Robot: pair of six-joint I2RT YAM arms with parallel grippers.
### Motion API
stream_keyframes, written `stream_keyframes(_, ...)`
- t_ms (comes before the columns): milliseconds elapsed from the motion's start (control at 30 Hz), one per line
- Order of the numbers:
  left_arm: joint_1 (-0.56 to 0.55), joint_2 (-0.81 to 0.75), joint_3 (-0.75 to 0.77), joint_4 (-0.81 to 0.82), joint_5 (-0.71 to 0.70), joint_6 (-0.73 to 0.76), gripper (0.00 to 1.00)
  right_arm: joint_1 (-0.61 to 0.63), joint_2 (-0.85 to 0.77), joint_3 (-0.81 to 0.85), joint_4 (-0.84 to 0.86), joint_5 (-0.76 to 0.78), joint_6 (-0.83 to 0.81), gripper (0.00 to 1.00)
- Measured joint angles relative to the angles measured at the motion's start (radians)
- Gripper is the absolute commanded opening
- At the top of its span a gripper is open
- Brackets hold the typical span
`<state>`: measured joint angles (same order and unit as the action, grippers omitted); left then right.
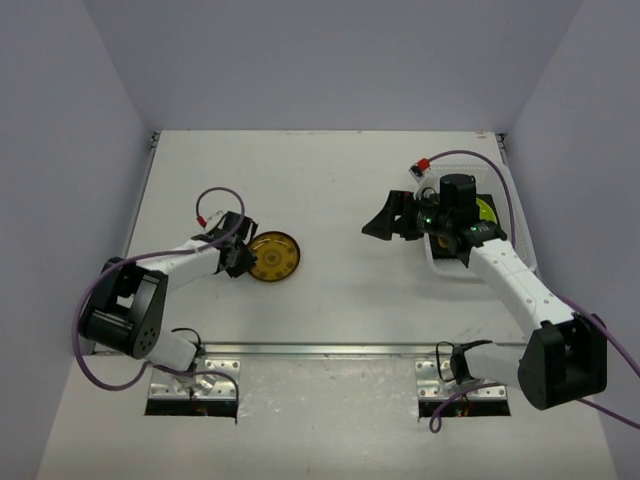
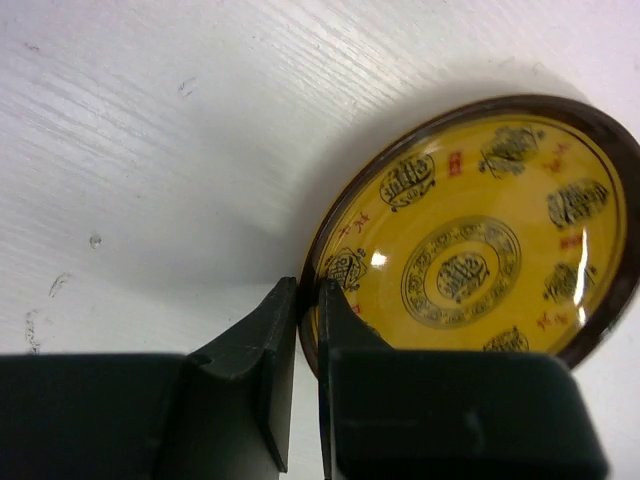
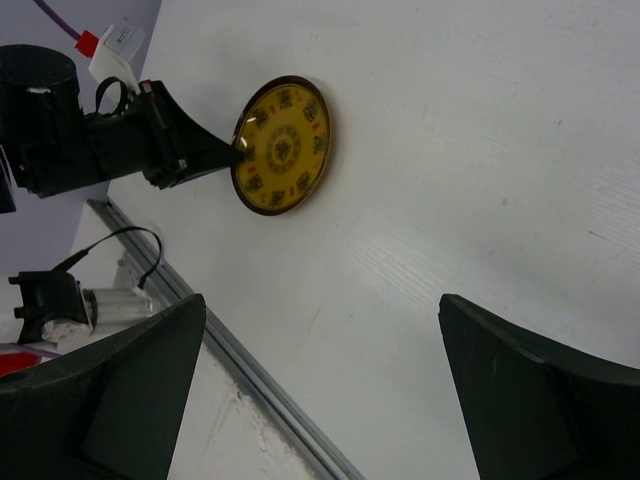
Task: Place the plates into the plastic bin on the countertop
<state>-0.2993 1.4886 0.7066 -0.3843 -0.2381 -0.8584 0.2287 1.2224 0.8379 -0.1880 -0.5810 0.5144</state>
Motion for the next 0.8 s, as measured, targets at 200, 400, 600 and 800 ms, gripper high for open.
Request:
stream_keyframes(200, 0.001, -0.214, -0.192, 0.127, 0.083, 0.050, 0.00, -0.001, 0.003, -0.008, 0.048, -0.084, 0.014, 0.99)
stream_keyframes(400, 0.002, -0.479, -0.289, 0.200, 0.186, 0.094, 0.00, -0.001, 0.036, -0.015, 0.102, -0.147, 0.041, 0.99)
stream_keyframes(600, 0.002, -0.465, -0.291, 0.276, 0.320, 0.113, 0.00, 0.001, 0.103, -0.034, 0.185, -0.208, 0.081, 0.99)
stream_keyframes(800, 0.002, -0.485, -0.291, 0.367, 0.476, 0.111, 0.00, 0.043, 0.216, -0.030, 0.193, -0.204, 0.072, 0.99)
